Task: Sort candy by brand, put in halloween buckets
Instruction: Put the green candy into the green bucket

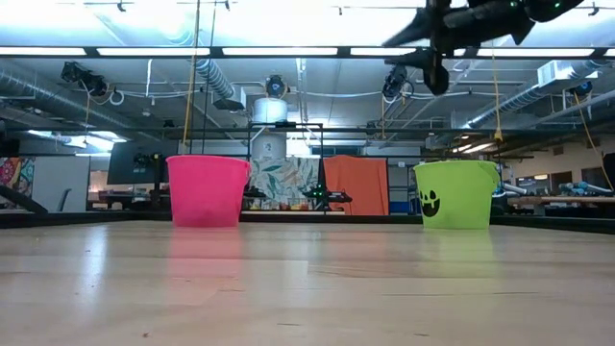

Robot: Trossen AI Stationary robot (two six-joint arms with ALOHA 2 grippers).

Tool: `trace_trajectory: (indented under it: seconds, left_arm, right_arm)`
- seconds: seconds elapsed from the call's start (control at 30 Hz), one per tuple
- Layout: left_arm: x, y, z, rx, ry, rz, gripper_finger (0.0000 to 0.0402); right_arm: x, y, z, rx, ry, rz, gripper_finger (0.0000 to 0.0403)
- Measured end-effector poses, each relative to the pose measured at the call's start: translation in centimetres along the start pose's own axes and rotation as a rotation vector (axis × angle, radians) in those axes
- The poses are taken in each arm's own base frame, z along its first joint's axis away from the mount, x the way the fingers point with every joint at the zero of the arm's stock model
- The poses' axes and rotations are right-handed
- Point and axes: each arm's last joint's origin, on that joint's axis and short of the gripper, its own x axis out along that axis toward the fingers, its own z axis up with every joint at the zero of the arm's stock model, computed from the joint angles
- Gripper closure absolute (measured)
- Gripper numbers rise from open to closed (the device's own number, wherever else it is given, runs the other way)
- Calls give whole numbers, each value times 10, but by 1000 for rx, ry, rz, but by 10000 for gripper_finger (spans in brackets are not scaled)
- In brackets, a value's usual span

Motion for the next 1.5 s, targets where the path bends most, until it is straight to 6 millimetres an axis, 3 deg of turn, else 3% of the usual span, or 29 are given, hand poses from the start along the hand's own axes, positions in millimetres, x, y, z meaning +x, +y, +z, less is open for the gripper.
trace_trajectory:
  seconds: [0.13, 0.3, 0.6, 0.83, 1.07, 1.27, 1.5]
  left_arm:
    - [8, -5, -18, 33, 231, 40, 178]
    - [26, -9, -36, 90, 368, 77, 178]
    - [90, -16, -88, 203, 657, 5, 178]
    - [137, -35, -112, 255, 570, -127, 178]
    - [179, -59, -122, 167, 420, -288, 178]
    - [208, -69, -152, 238, 515, -254, 178]
    - [228, -79, -166, 444, 492, -217, 178]
  right_arm:
    - [2, 10, 2, 21, -52, 46, 271]
    - [5, 17, -2, 36, -33, 79, 271]
    - [7, 23, -6, 6, -27, 87, 271]
    - [6, 21, -5, 4, -32, 82, 271]
    - [6, 21, -4, 30, -22, 95, 271]
    - [6, 21, -4, 31, -14, 106, 271]
    - [6, 21, -4, 56, -13, 107, 271]
